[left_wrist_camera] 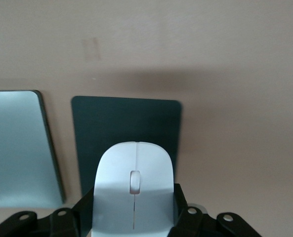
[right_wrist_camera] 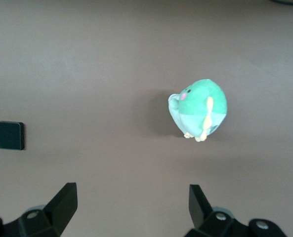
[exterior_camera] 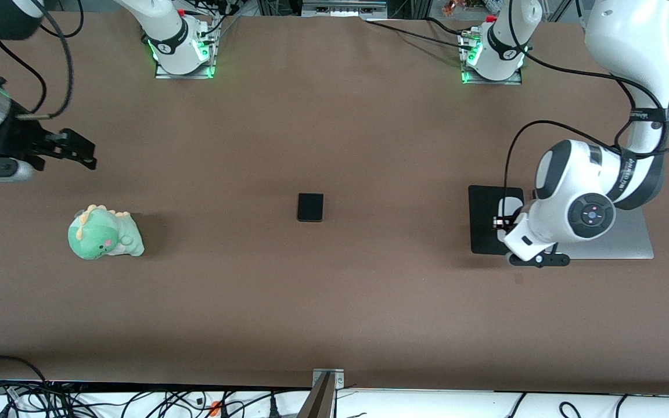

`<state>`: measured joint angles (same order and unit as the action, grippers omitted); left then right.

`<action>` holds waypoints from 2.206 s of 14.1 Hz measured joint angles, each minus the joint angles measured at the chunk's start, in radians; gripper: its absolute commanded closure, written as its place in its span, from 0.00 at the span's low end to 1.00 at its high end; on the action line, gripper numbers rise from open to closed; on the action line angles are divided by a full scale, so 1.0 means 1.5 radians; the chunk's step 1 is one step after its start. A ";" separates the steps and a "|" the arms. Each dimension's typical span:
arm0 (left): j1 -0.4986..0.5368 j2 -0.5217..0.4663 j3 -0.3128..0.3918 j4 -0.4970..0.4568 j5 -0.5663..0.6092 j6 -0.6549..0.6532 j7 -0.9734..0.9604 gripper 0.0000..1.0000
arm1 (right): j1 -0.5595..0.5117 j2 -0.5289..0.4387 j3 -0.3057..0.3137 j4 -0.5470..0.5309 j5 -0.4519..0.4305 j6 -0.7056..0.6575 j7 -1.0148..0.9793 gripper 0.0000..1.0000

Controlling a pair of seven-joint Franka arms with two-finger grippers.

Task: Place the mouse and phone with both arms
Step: 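Carry the mouse onto the black pad while the right gripper reaches the phone, then release the mouse on the pad while the right gripper grasps the phone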

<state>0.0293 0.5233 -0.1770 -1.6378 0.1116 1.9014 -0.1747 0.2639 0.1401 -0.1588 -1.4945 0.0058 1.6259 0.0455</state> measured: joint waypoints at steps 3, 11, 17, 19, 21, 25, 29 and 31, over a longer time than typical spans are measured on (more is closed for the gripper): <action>0.041 0.000 -0.001 -0.081 -0.002 0.108 0.049 0.59 | 0.048 0.038 0.001 0.000 -0.026 0.003 0.000 0.00; 0.053 0.000 -0.007 -0.270 -0.002 0.400 0.055 0.42 | 0.102 0.086 0.002 -0.001 -0.052 0.015 0.005 0.00; 0.066 -0.005 -0.007 -0.294 -0.002 0.446 0.058 0.00 | 0.151 0.155 0.003 -0.004 0.002 0.086 0.171 0.00; 0.067 -0.021 -0.007 -0.289 -0.002 0.444 0.058 0.00 | 0.182 0.189 0.004 -0.006 0.003 0.125 0.247 0.00; 0.066 -0.059 -0.013 -0.269 -0.002 0.390 0.058 0.00 | 0.212 0.228 0.004 -0.007 0.008 0.175 0.319 0.00; 0.063 -0.132 -0.028 -0.140 -0.002 0.098 0.061 0.00 | 0.252 0.281 0.006 -0.008 0.064 0.289 0.393 0.00; 0.050 -0.142 -0.034 0.001 0.019 -0.111 0.071 0.00 | 0.301 0.319 0.008 -0.009 0.067 0.395 0.455 0.00; 0.035 -0.140 -0.035 0.045 0.037 -0.171 0.071 0.00 | 0.323 0.344 0.008 -0.010 0.067 0.434 0.467 0.00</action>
<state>0.0817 0.3140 -0.2300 -1.5710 0.1674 1.6456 -0.0678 0.7489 0.6554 -0.1466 -1.5098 0.1070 2.2763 0.7463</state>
